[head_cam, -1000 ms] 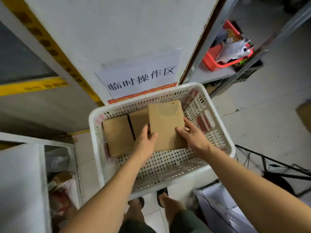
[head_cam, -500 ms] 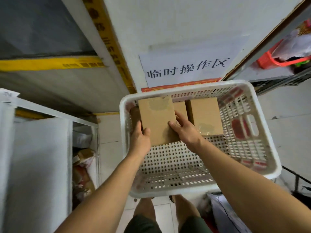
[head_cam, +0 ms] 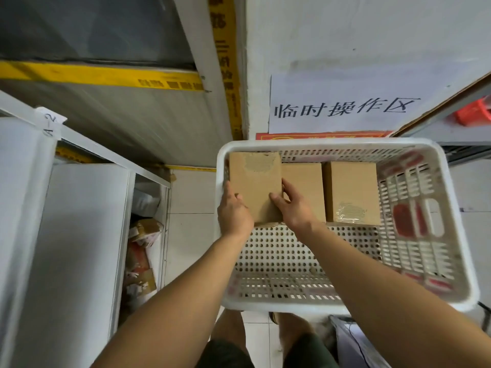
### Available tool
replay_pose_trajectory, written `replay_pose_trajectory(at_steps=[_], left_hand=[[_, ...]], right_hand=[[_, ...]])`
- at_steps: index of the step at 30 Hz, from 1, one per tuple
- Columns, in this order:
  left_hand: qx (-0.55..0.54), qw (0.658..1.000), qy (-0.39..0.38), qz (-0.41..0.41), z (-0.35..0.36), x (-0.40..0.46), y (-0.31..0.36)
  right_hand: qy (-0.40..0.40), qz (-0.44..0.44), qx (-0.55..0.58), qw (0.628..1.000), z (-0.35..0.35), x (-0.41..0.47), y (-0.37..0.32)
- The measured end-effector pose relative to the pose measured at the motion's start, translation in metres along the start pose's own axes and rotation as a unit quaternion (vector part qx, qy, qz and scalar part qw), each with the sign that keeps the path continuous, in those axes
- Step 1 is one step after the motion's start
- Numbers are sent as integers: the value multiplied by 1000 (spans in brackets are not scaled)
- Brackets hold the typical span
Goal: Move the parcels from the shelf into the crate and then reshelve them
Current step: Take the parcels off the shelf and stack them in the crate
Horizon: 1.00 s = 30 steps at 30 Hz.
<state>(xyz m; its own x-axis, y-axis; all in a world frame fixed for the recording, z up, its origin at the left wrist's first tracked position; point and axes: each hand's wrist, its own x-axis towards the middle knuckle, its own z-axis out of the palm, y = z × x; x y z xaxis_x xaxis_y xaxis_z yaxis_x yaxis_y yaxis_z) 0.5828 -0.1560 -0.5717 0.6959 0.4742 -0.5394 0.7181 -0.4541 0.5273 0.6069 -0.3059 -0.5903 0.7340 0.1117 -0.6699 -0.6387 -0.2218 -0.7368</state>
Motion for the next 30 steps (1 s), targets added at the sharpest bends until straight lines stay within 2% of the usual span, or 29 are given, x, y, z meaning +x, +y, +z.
replay_pose_trajectory(at_steps=[5, 9, 12, 16, 21, 24, 28, 30], left_hand=[[-6, 1000, -11, 14, -29, -20, 8], [-9, 997, 1, 81, -68, -52, 7], [-17, 993, 15, 118, -108, -83, 5], [10, 984, 93, 149, -171, -131, -11], [14, 970, 223, 99, -260, -198, -55], [-10, 951, 305, 58, -314, -249, -89], [-41, 907, 419, 29, -387, -326, -143], [-41, 883, 467, 12, -420, -364, -169]], right_hand=[[-3, -12, -101, 995, 0, -29, -23], [-20, -102, -198, 975, -4, -74, -46], [-40, -170, -277, 945, 4, -105, -75], [-87, -269, -378, 881, 31, -150, -124], [-159, -381, -475, 777, 95, -206, -188], [-206, -429, -470, 743, 151, -251, -214], [-276, -485, -426, 712, 236, -324, -232], [-316, -515, -409, 684, 279, -364, -237]])
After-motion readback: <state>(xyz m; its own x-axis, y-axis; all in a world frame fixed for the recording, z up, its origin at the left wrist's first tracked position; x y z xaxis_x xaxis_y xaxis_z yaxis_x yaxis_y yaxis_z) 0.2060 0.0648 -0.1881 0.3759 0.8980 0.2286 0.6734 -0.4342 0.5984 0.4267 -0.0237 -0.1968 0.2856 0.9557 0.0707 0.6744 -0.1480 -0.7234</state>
